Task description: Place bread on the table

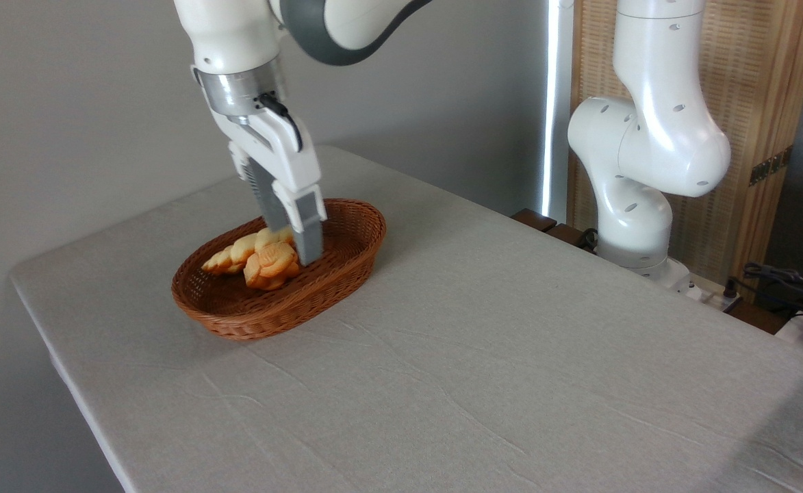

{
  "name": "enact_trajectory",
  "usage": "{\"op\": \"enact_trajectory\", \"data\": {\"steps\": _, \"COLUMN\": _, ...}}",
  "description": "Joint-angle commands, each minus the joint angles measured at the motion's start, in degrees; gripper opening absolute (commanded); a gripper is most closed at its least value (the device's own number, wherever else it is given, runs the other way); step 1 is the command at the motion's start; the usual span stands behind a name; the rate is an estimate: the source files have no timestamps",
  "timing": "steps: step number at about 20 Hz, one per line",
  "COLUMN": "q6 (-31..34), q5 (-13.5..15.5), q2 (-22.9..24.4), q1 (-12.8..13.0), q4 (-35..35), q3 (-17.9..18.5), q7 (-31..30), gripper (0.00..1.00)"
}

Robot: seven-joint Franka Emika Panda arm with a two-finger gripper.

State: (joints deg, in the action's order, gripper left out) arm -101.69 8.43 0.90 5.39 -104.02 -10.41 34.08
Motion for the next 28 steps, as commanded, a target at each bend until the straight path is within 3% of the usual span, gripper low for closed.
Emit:
{"op": "enact_trajectory", "data": {"steps": 1, "q6": -5.7, "q5": 2.73, "q2": -1.68, "q1": 0.15, "q4": -1.27, "q3": -3.99, "q7": -4.2, "gripper": 1.0}}
{"op": "enact_trajectory", "data": {"steps": 7, "q6": -11.69, "q5": 2.65, "q2": -6.34, "q1": 0.15, "q4": -3.03, "q3": -8.3, "q7": -6.14, "gripper": 1.0}}
{"op": "enact_trajectory", "data": {"steps": 15, "q6": -11.6, "q5": 2.21, "q2": -9.07, "q1": 0.94, "q4": -3.03, "q3": -8.4, "q7": -6.05, "gripper": 1.0}}
{"op": "enact_trajectory", "data": {"steps": 16, "q6": -11.6, "q5": 2.12, "q2": -9.16, "q1": 0.94, "q4": -3.03, "q3": -8.4, "q7": -6.05, "gripper": 0.89}}
{"op": "enact_trajectory", "data": {"steps": 18, "q6": -11.6, "q5": 2.21, "q2": -9.16, "q1": 0.94, "q4": -3.03, "q3": -8.4, "q7": -5.96, "gripper": 0.45}}
{"op": "enact_trajectory", "data": {"steps": 19, "q6": -11.6, "q5": 2.29, "q2": -9.07, "q1": 0.94, "q4": -3.03, "q3": -8.4, "q7": -5.7, "gripper": 0.31}}
{"op": "enact_trajectory", "data": {"steps": 22, "q6": -11.6, "q5": 2.21, "q2": -8.99, "q1": 1.03, "q4": -2.94, "q3": -8.4, "q7": -5.35, "gripper": 0.28}}
{"op": "enact_trajectory", "data": {"steps": 28, "q6": -11.16, "q5": 2.21, "q2": -8.72, "q1": 0.94, "q4": -2.94, "q3": -8.4, "q7": -5.43, "gripper": 0.32}}
